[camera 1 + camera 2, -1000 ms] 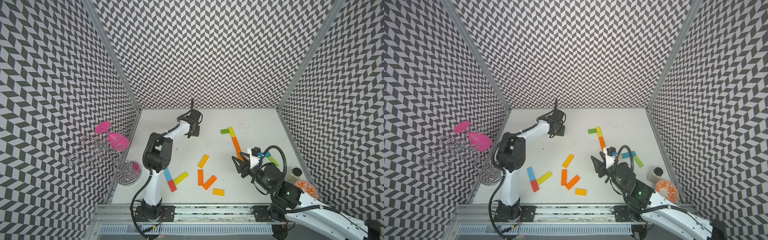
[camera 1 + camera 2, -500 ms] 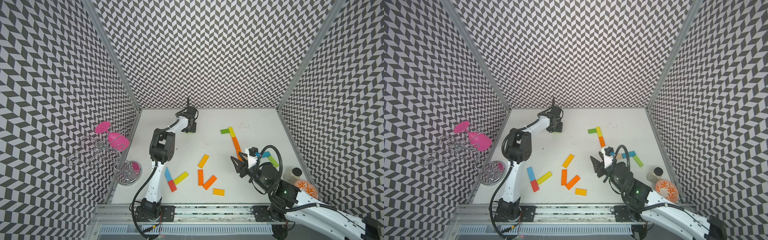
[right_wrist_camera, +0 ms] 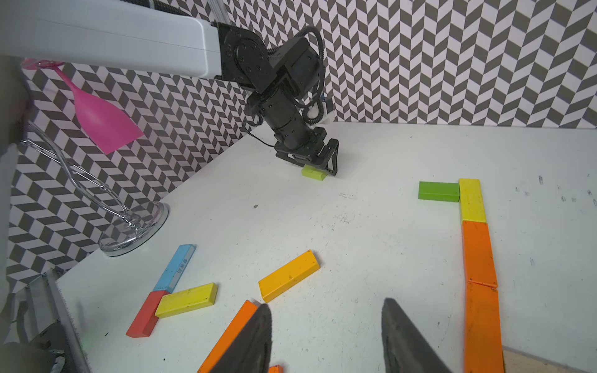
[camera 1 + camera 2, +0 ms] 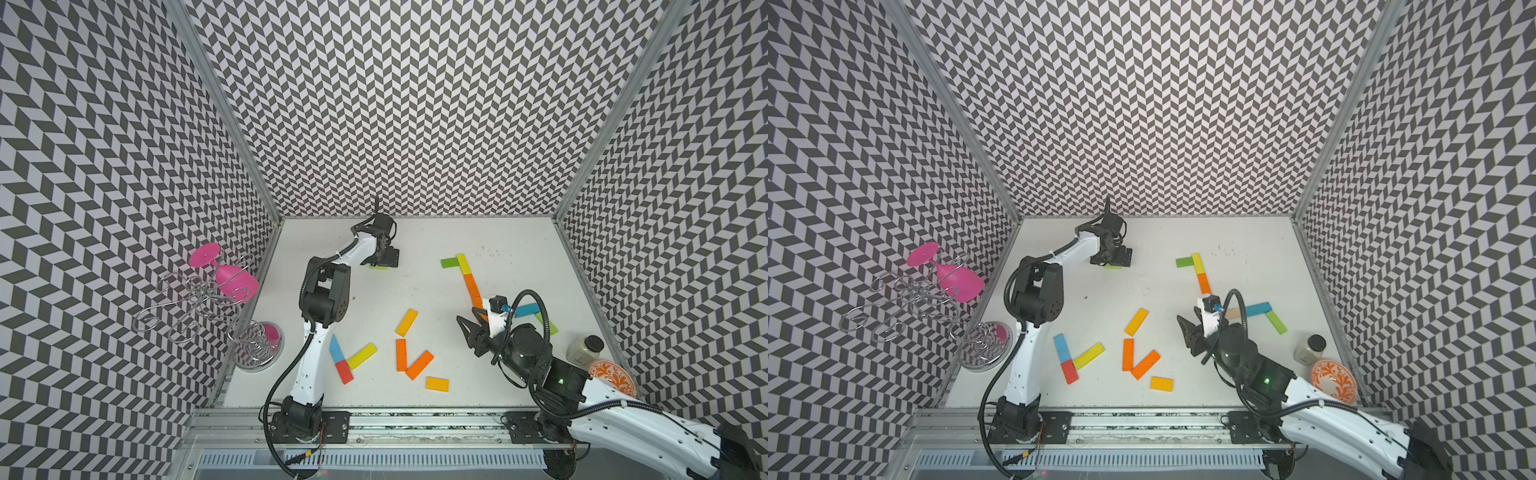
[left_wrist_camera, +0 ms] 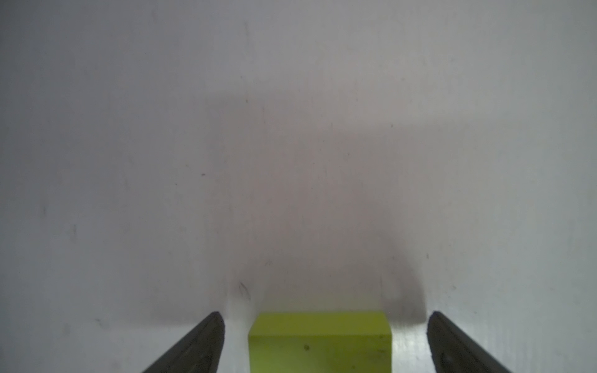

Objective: Assemble a giraffe with building blocks
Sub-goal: Place the building block at the center of the board, then pick up the building block from the center of the board.

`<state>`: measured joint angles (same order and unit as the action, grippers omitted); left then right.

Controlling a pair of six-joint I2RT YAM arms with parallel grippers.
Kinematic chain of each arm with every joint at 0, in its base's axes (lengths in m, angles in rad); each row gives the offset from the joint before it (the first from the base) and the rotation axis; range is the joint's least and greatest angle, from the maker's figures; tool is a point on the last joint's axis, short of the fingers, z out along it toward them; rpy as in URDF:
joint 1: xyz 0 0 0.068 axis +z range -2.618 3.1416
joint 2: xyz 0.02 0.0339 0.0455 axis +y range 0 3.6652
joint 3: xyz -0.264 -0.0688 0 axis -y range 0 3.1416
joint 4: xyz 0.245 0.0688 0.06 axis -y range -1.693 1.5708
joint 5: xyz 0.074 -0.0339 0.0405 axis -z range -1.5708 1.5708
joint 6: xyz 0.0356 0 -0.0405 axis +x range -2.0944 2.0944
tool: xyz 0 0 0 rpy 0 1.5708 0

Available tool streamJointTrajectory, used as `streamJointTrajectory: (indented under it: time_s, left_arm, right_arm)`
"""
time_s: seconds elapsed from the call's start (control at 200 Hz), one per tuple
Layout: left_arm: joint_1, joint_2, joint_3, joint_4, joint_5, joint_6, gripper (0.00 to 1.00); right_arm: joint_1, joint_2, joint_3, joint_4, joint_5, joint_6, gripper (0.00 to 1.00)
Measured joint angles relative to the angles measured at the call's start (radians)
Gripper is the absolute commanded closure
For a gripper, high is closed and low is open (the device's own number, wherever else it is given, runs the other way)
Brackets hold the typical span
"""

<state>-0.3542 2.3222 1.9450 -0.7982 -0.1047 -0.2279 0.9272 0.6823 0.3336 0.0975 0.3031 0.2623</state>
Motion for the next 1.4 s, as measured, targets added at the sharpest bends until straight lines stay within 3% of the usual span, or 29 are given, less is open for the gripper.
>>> streamJointTrajectory:
  time_s: [0.125, 0.29, 0.431, 0.536, 0.681, 0.816, 0.991, 1.282, 1.397]
  left_arm:
    - [-0.013, -0.114, -0.010, -0.008, 0.003, 0.004, 0.00]
    - [-0.062, -0.382, -0.050, 0.011, 0.005, 0.018, 0.02]
    - [-0.122, -0.652, -0.311, 0.071, 0.034, 0.050, 0.05]
    - [-0.152, -0.752, -0.499, 0.083, 0.083, 0.056, 0.08]
    - [-0.195, -0.761, -0.713, 0.086, 0.142, 0.053, 0.08]
    - [-0.240, -0.761, -0.809, 0.092, 0.183, 0.043, 0.10]
    - [-0.296, -0.747, -0.832, 0.126, 0.209, 0.020, 0.13]
    - [-0.396, -0.610, -0.832, 0.170, 0.223, -0.016, 0.16]
    - [-0.405, -0.590, -0.832, 0.170, 0.217, -0.026, 0.22]
  right_arm:
    - [0.000, 0.030, 0.022, -0.009, -0.001, 0.027, 0.47]
    - [0.000, 0.059, 0.036, -0.006, -0.012, 0.052, 0.50]
    - [0.000, 0.115, 0.034, 0.035, -0.093, 0.032, 0.52]
    - [0.008, 0.154, 0.010, 0.087, -0.150, 0.000, 0.52]
    - [0.031, 0.180, -0.043, 0.142, -0.196, -0.045, 0.52]
    - [0.039, 0.197, -0.058, 0.167, -0.216, -0.058, 0.52]
    - [0.040, 0.203, -0.058, 0.198, -0.226, -0.057, 0.52]
    - [0.040, 0.184, -0.075, 0.202, -0.226, -0.056, 0.52]
    - [0.040, 0.170, -0.090, 0.202, -0.226, -0.053, 0.52]
